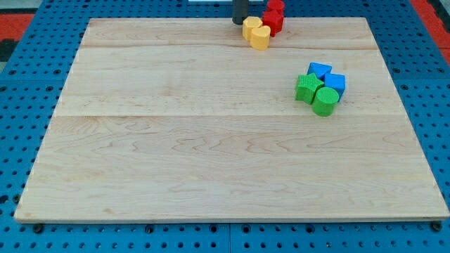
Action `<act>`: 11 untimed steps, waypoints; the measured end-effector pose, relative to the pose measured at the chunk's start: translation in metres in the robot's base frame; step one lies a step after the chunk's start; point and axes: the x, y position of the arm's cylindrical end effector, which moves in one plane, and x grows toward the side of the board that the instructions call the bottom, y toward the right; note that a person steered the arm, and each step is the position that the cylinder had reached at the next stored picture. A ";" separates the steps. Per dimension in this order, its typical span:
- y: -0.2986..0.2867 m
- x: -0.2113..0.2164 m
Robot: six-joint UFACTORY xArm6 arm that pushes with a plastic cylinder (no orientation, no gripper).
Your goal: Move your arm to the yellow heart
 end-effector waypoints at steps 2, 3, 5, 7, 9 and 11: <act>-0.002 0.066; -0.007 0.080; -0.067 0.128; 0.053 0.132; 0.093 0.089; 0.091 0.093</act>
